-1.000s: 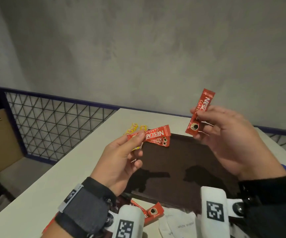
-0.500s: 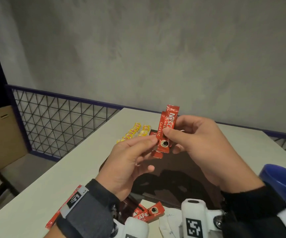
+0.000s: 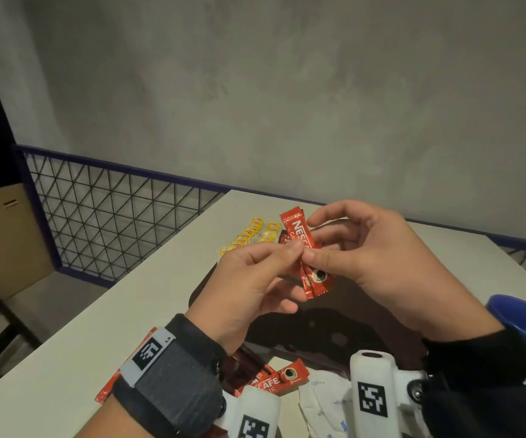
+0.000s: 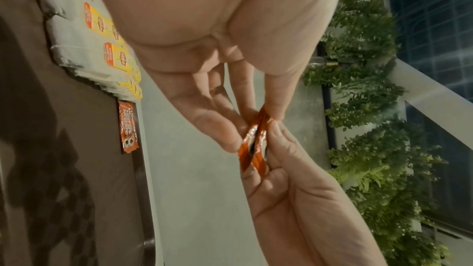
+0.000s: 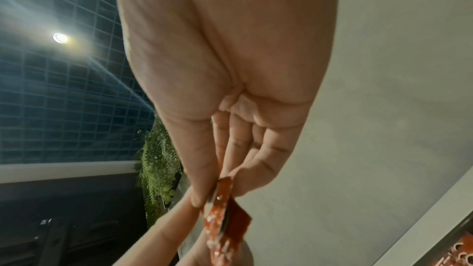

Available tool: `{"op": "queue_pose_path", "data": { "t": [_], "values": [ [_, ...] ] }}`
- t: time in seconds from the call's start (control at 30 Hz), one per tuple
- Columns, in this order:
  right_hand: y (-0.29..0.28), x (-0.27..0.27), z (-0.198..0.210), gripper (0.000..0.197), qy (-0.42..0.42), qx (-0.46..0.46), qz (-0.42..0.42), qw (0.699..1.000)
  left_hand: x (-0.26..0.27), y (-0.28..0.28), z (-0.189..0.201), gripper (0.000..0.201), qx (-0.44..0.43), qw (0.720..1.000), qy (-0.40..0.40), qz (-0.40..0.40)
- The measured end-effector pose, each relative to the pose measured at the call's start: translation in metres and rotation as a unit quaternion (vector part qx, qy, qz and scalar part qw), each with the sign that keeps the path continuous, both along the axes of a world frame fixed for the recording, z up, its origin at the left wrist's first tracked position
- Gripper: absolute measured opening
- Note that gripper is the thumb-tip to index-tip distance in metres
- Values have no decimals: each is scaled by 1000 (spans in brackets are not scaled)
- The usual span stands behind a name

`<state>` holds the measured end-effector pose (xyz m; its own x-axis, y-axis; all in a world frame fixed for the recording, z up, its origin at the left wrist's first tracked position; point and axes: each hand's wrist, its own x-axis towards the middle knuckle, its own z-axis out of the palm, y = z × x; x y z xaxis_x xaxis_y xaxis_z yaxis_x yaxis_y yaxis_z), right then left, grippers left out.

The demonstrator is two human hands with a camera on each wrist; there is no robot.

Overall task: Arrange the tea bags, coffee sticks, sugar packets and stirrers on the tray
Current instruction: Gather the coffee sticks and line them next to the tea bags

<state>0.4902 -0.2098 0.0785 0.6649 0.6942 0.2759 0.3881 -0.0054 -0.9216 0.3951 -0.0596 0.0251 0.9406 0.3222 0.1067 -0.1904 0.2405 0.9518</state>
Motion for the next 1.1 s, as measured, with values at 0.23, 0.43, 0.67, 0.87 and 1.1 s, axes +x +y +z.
{"op": "queue_pose_path", "data": {
  "t": [0.23,0.43,0.67,0.87,1.1],
  "values": [
    [6,-4,-4,14,-80,-46,-47,995,1,4,0,23,-10,998,-20,61],
    [6,-7,-2,10,13,-46,-16,999,-2,5,4,25,-16,996,-22,87],
    [0,-5,-1,7,-19,-80,2,997,0,9,3,33,-46,995,-1,94],
    [1,-3,-2,16,-49,-50,-3,998,0,12,8,21,-183,981,-5,63],
    [-2,0,-1,18,-96,-27,-62,993,-2,10,10,15,-228,973,-21,39]
  ]
}}
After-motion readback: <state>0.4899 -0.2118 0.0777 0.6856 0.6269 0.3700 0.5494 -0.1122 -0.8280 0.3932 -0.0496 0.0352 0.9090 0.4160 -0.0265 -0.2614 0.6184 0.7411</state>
